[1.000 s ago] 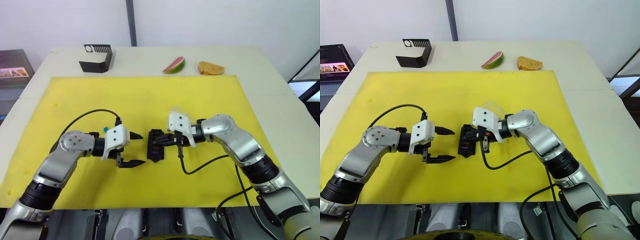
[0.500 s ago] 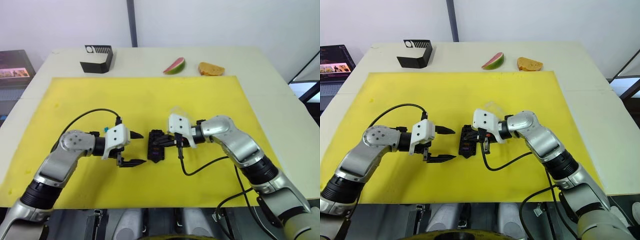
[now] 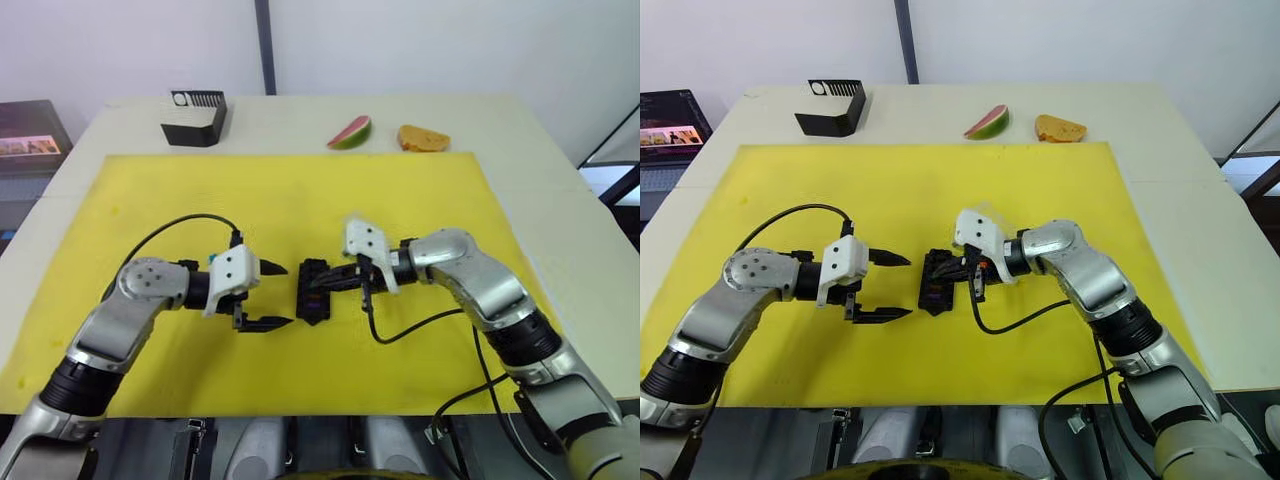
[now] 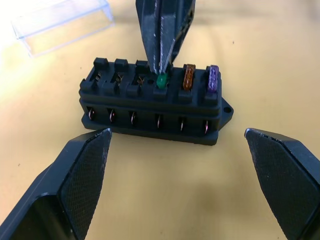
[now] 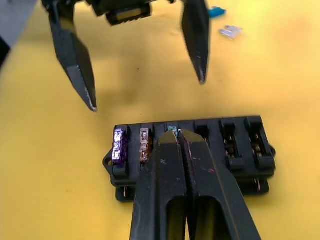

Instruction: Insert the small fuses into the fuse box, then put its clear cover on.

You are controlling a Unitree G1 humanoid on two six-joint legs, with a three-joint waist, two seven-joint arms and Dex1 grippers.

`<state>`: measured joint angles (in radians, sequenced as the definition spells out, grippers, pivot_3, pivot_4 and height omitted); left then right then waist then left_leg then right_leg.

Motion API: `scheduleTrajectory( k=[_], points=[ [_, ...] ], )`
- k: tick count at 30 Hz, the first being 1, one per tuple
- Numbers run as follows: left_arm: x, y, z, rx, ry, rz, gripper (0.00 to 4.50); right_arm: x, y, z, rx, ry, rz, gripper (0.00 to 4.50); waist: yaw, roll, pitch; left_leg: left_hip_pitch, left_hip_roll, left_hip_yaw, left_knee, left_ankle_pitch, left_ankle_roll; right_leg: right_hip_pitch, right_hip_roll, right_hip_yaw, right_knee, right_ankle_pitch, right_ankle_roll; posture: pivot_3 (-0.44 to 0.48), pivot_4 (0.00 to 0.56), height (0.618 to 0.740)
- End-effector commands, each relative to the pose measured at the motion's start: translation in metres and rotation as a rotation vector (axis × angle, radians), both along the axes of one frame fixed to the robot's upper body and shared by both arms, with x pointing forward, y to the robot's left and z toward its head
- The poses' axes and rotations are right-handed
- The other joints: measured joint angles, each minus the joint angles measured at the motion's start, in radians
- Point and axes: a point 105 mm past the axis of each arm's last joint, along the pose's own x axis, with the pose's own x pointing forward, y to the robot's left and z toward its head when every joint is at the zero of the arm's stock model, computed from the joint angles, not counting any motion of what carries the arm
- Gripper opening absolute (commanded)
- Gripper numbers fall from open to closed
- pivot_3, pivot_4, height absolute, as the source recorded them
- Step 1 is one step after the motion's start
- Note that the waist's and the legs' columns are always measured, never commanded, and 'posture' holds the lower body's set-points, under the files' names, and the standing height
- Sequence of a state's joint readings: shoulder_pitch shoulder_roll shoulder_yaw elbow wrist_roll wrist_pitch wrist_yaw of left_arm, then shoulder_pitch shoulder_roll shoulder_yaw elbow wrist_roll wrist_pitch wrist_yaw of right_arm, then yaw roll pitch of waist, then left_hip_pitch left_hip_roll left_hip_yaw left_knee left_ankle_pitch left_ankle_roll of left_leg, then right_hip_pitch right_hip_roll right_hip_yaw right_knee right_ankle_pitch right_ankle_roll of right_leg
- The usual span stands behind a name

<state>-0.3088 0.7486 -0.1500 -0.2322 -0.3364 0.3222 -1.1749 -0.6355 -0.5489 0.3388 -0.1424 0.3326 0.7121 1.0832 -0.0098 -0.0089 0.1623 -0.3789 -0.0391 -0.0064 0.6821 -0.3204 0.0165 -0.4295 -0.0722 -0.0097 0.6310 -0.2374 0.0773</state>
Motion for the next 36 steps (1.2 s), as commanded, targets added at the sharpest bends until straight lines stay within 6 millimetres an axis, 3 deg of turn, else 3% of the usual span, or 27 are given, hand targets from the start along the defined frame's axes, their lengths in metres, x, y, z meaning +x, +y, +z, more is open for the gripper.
scheduleTrajectory(
  k=[1, 8, 15, 20, 24, 29, 36],
  points=[
    [-0.003, 0.004, 0.027, -0.025, -0.058, -0.01, 4.5, -0.004, -0.001, 0.043, 0.095, -0.029, 0.013, 0.05, -0.001, 0.0, 0.0, -0.002, 0.0, 0.0, 0.0, 0.0, 0.0, -0.002, 0.0, 0.0, 0.0, 0.001, 0.001, 0.0, 0.15, 0.74],
    [-0.012, 0.03, 0.044, -0.001, -0.033, 0.066, 4.5, -0.007, -0.031, 0.055, 0.028, -0.098, -0.039, 0.05, -0.002, 0.001, 0.001, -0.013, 0.0, 0.0, 0.0, 0.0, -0.001, -0.013, 0.0, 0.0, 0.0, 0.001, 0.001, 0.0, 0.15, 0.74],
    [-0.014, 0.101, 0.048, 0.103, 0.013, 0.318, 4.5, -0.01, -0.097, 0.051, -0.16, -0.175, -0.148, 0.05, 0.0, 0.002, 0.002, -0.013, 0.0, 0.0, 0.0, 0.0, 0.0, -0.012, 0.0, 0.0, -0.001, 0.001, 0.001, 0.0, 0.15, 0.74],
    [-0.026, 0.173, 0.051, 0.163, 0.067, 0.578, 4.5, -0.016, -0.162, 0.058, -0.298, -0.181, -0.273, 2.26, -0.001, 0.005, 0.005, -0.012, 0.0, 0.0, 0.0, 0.0, 0.0, -0.012, 0.0, 0.0, -0.001, -0.001, -0.002, 0.0, 0.15, 0.74],
    [-0.037, 0.211, 0.05, 0.207, 0.079, 0.698, 4.5, -0.014, -0.204, 0.063, -0.362, -0.195, -0.399, 4.43, -0.002, 0.006, 0.005, -0.011, 0.0, 0.001, 0.0, 0.0, 0.0, -0.011, 0.0, 0.0, -0.001, -0.001, -0.002, 0.0, 0.15, 0.74],
    [-0.041, 0.234, 0.052, 0.228, 0.075, 0.758, 4.5, -0.017, -0.218, 0.063, -0.376, -0.19, -0.447, 4.48, 0.0, 0.007, 0.005, -0.011, 0.0, 0.001, 0.0, 0.0, 0.0, -0.011, -0.001, 0.0, -0.001, -0.001, -0.003, 0.0, 0.15, 0.74],
    [-0.034, 0.229, 0.048, 0.22, 0.054, 0.749, 4.5, -0.015, -0.217, 0.063, -0.367, -0.198, -0.465, 4.48, -0.001, 0.007, 0.006, -0.012, 0.0, 0.001, 0.0, 0.0, 0.0, -0.012, -0.001, 0.0, -0.001, -0.001, -0.003, 0.0, 0.15, 0.74]
  ],
)
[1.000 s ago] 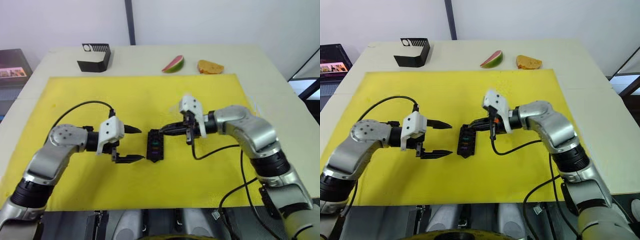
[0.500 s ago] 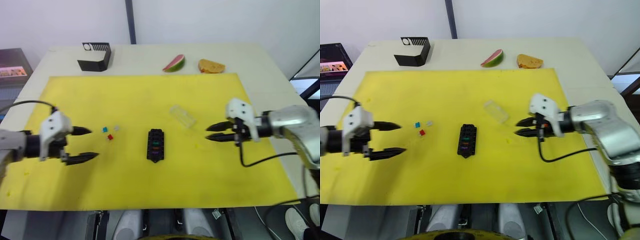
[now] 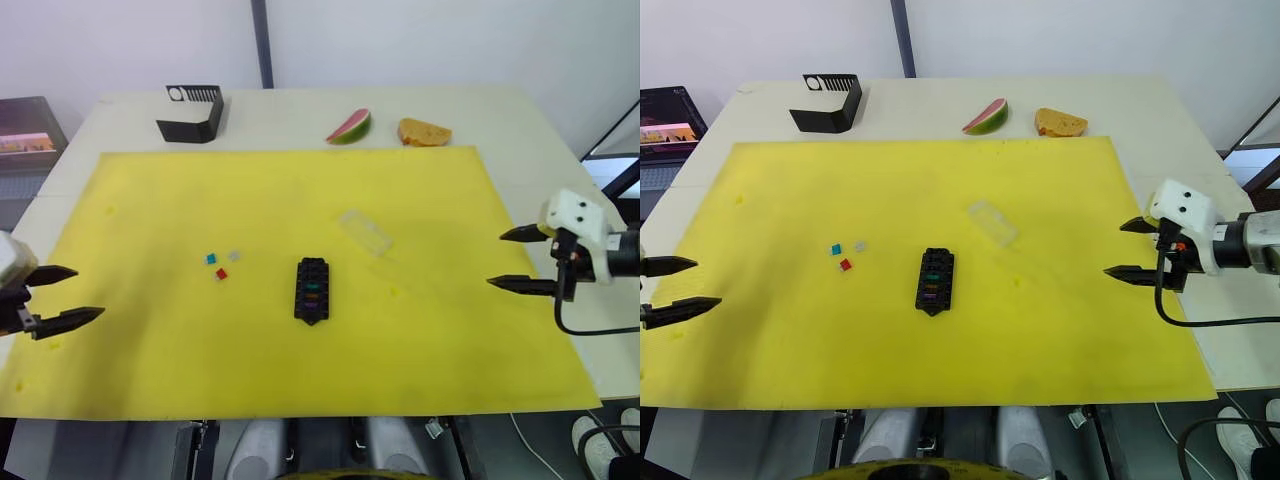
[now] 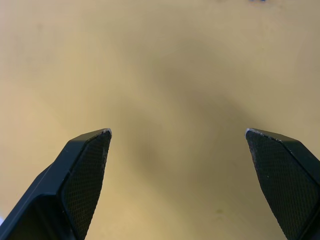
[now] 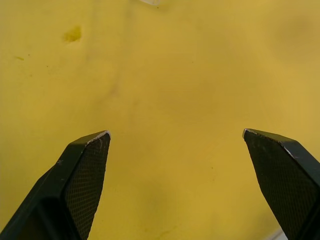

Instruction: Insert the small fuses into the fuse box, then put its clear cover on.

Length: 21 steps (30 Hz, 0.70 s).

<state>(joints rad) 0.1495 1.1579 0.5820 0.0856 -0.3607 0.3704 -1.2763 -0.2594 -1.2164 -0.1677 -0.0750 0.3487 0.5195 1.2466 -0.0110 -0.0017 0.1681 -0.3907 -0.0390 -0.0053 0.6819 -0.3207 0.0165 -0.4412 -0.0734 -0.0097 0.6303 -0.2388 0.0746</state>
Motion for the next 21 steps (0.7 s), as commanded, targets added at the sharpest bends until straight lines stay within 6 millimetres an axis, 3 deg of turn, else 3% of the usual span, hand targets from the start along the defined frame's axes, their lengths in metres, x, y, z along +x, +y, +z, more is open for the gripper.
scheduleTrajectory(
  k=[1, 4, 8, 14, 17, 21],
  points=[
    [0.004, -0.004, 0.006, 0.015, -0.037, -0.015, 4.5, 0.003, 0.002, 0.015, -0.015, -0.059, 0.0, 4.48, 0.0, 0.001, 0.0, 0.0, 0.0, 0.0, 0.0, 0.0, 0.0, 0.0, 0.0, 0.0, 0.0, 0.0, 0.0, 0.0, 0.15, 0.74],
    [0.005, -0.007, 0.005, 0.008, -0.041, -0.018, 4.5, 0.006, 0.006, 0.018, -0.009, -0.071, 0.004, 4.48, -0.001, 0.002, 0.001, 0.0, 0.0, 0.0, 0.0, 0.0, 0.0, 0.0, 0.0, 0.0, 0.0, 0.0, 0.0, 0.0, 0.15, 0.74],
    [0.015, -0.022, 0.003, -0.03, -0.053, -0.064, 4.5, 0.014, 0.027, 0.025, 0.058, -0.091, 0.049, 4.48, -0.002, 0.002, 0.001, 0.0, 0.0, 0.0, 0.0, 0.0, 0.0, -0.001, 0.0, 0.0, 0.0, 0.0, 0.0, 0.0, 0.15, 0.74],
    [0.044, -0.061, -0.001, -0.167, -0.011, -0.196, 4.5, 0.029, 0.117, 0.04, 0.245, -0.101, 0.286, 4.48, -0.002, 0.002, 0.001, 0.0, 0.0, 0.0, 0.0, 0.0, -0.001, -0.001, 0.0, 0.0, 0.002, 0.002, 0.004, 0.0, 0.15, 0.74],
    [0.056, -0.073, 0.001, -0.401, 0.054, -0.183, 4.5, 0.022, 0.166, 0.045, 0.323, -0.066, 0.434, 4.48, -0.002, 0.001, 0.001, -0.002, 0.0, 0.0, 0.0, 0.001, -0.001, -0.003, 0.001, 0.0, 0.003, 0.002, 0.004, 0.0, 0.15, 0.74],
    [0.06, -0.081, -0.004, -0.58, 0.184, -0.161, 4.5, 0.007, 0.21, 0.041, 0.34, -0.041, 0.577, 4.48, -0.002, 0.0, 0.001, -0.003, 0.0, 0.0, 0.001, 0.004, -0.006, -0.004, 0.002, -0.001, 0.004, 0.002, 0.004, 0.0, 0.15, 0.74]
  ],
)
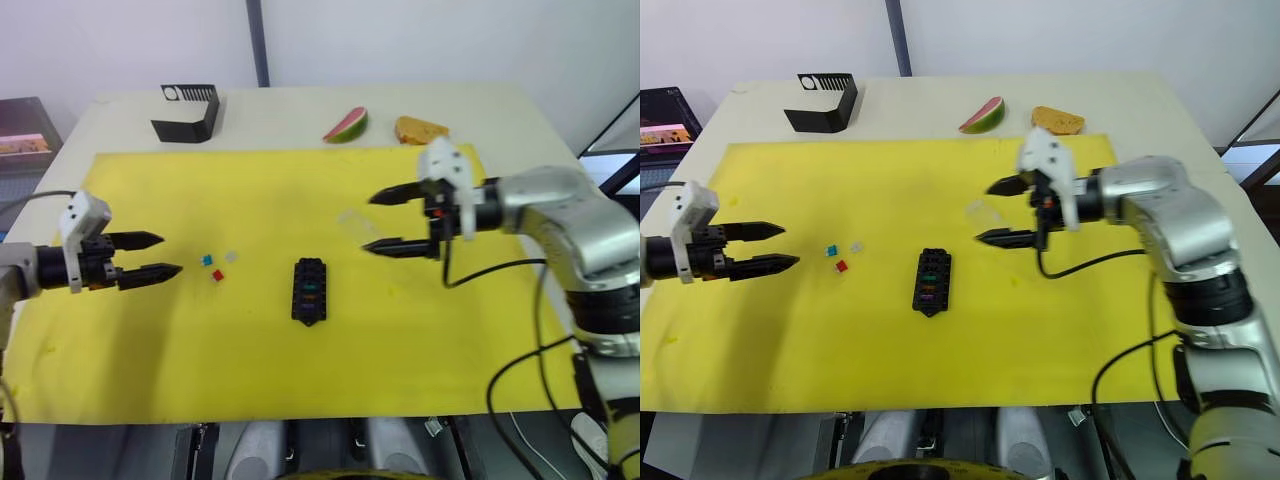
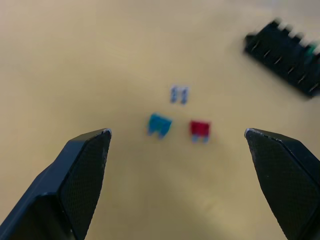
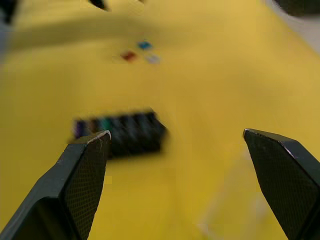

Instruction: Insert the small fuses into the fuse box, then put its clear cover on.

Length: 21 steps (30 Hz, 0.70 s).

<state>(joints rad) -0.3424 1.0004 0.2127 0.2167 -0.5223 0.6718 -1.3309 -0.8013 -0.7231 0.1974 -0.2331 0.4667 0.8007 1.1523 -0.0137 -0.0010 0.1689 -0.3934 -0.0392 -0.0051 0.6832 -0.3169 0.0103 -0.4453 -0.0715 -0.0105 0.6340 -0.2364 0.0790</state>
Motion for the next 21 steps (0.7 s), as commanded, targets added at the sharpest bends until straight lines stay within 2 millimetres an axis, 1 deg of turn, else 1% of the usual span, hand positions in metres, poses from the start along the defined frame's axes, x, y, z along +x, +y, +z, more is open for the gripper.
scheduleTrajectory(
  k=[1, 3, 5, 10, 15, 18, 21],
  points=[
    [0.002, -0.003, 0.004, -0.125, 0.097, 0.005, 4.5, -0.013, 0.027, 0.006, 0.008, -0.034, 0.09, 4.48, 0.0, -0.001, 0.0, 0.0, 0.0, 0.0, 0.0, 0.0, 0.0, 0.0, 0.0, 0.0, 0.0, 0.0, 0.0, 0.0, 0.15, 0.74],
    [0.007, -0.005, -0.002, -0.168, 0.158, 0.025, 4.5, -0.014, 0.037, 0.005, 0.006, -0.04, 0.11, 4.48, 0.004, -0.001, 0.0, -0.001, -0.001, 0.0, 0.001, 0.0, 0.001, 0.001, 0.0, 0.0, 0.0, 0.0, 0.0, 0.0, 0.15, 0.74],
    [0.015, -0.006, -0.008, -0.222, 0.215, 0.072, 4.5, -0.014, 0.042, 0.004, 0.005, -0.05, 0.119, 4.48, 0.005, -0.002, -0.001, 0.0, -0.002, 0.0, 0.002, 0.0, 0.001, 0.001, 0.0, 0.0, 0.0, 0.0, 0.0, 0.0, 0.15, 0.74],
    [0.025, -0.011, -0.012, -0.365, 0.332, 0.124, 4.5, -0.013, 0.044, 0.001, -0.002, -0.054, 0.123, 4.48, 0.001, -0.007, -0.001, 0.001, -0.002, 0.0, 0.004, -0.001, 0.002, 0.002, 0.0, 0.0, 0.003, 0.0, 0.0, 0.0, 0.15, 0.74],
    [0.026, -0.02, -0.027, -0.363, 0.39, 0.105, 4.5, -0.014, 0.042, -0.002, -0.008, -0.052, 0.11, 4.48, -0.002, -0.007, -0.001, 0.001, -0.002, 0.0, 0.004, 0.001, 0.0, 0.0, 0.0, 0.0, 0.011, 0.0, 0.0, 0.0, 0.15, 0.74],
    [0.028, -0.026, -0.031, -0.352, 0.398, 0.089, 4.5, -0.015, 0.042, -0.003, -0.008, -0.052, 0.101, 4.48, 0.0, -0.007, -0.001, 0.001, -0.002, 0.0, 0.004, 0.001, -0.001, -0.001, 0.0, 0.0, 0.011, 0.0, 0.0, 0.0, 0.15, 0.74],
    [0.032, -0.027, -0.035, -0.337, 0.392, 0.092, 4.5, -0.016, 0.041, -0.004, -0.009, -0.052, 0.097, 4.48, 0.004, -0.007, -0.001, 0.002, -0.002, 0.0, 0.004, 0.001, -0.001, 0.0, 0.0, 0.0, 0.011, 0.0, 0.0, 0.0, 0.15, 0.74]
  ],
)
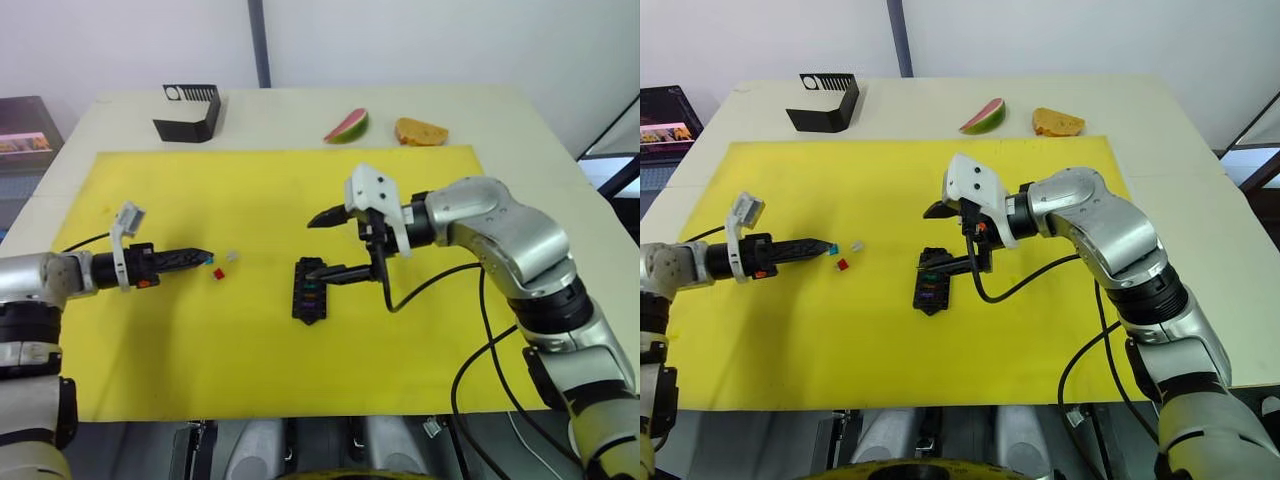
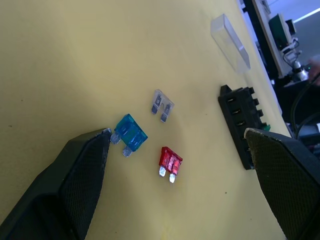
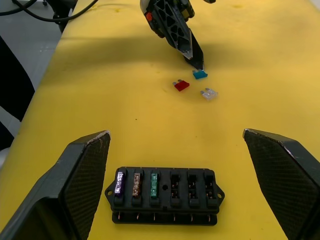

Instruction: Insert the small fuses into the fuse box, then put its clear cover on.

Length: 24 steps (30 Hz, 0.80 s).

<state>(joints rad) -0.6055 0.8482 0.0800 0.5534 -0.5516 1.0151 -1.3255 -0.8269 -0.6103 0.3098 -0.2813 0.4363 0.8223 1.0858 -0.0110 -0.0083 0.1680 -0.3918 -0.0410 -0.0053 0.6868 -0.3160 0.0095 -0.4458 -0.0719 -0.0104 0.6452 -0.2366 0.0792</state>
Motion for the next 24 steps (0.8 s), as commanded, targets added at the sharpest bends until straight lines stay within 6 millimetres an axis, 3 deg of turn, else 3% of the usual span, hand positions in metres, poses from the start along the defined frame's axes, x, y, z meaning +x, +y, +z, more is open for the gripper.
scheduleTrajectory(
  k=[1, 12, 14, 16, 23, 24],
  points=[
    [0.005, 0.0, -0.005, 0.023, -0.002, 0.003, 4.5, -0.005, 0.0, 0.009, 0.007, -0.049, 0.011, 4.48, 0.002, 0.0, 0.0, 0.0, 0.0, 0.0, 0.0, 0.0, 0.0, 0.0, 0.0, 0.0, 0.0, 0.0, 0.0, 0.0, 0.15, 0.74],
    [0.008, -0.002, -0.009, 0.018, 0.008, -0.013, 4.5, -0.008, -0.002, 0.006, 0.001, -0.048, -0.003, 4.48, 0.001, 0.0, 0.0, 0.001, 0.0, 0.0, 0.001, -0.001, 0.001, 0.0, 0.0, 0.0, 0.0, 0.0, 0.0, 0.0, 0.15, 0.74],
    [0.009, -0.003, -0.011, 0.018, 0.01, -0.012, 3.99, -0.008, -0.001, 0.005, -0.003, -0.051, -0.004, 4.5, 0.003, 0.0, 0.0, 0.001, 0.0, 0.0, 0.001, -0.001, 0.001, 0.0, 0.0, 0.0, 0.0, 0.0, 0.0, 0.0, 0.15, 0.74],
    [0.009, -0.002, -0.016, 0.032, 0.018, -0.004, 3.19, -0.008, -0.001, 0.005, -0.006, -0.053, -0.003, 4.5, 0.002, 0.0, 0.0, 0.001, 0.0, 0.0, 0.001, -0.001, 0.001, 0.0, 0.0, 0.0, 0.0, 0.0, 0.0, 0.0, 0.15, 0.74],
    [0.011, 0.012, -0.023, 0.049, 0.035, 0.065, 3.19, -0.008, -0.001, 0.005, -0.01, -0.056, -0.004, 4.5, 0.001, 0.0, 0.0, 0.001, 0.0, 0.0, 0.001, -0.001, 0.001, 0.0, 0.0, 0.0, 0.0, 0.0, 0.0, 0.0, 0.15, 0.74],
    [0.011, 0.013, -0.024, 0.051, 0.036, 0.07, 2.9, -0.008, -0.001, 0.005, -0.01, -0.056, -0.004, 4.5, 0.0, 0.0, 0.0, 0.001, 0.0, 0.0, 0.001, -0.001, 0.001, 0.0, 0.0, 0.0, 0.0, 0.0, 0.0, 0.0, 0.15, 0.74]
  ],
)
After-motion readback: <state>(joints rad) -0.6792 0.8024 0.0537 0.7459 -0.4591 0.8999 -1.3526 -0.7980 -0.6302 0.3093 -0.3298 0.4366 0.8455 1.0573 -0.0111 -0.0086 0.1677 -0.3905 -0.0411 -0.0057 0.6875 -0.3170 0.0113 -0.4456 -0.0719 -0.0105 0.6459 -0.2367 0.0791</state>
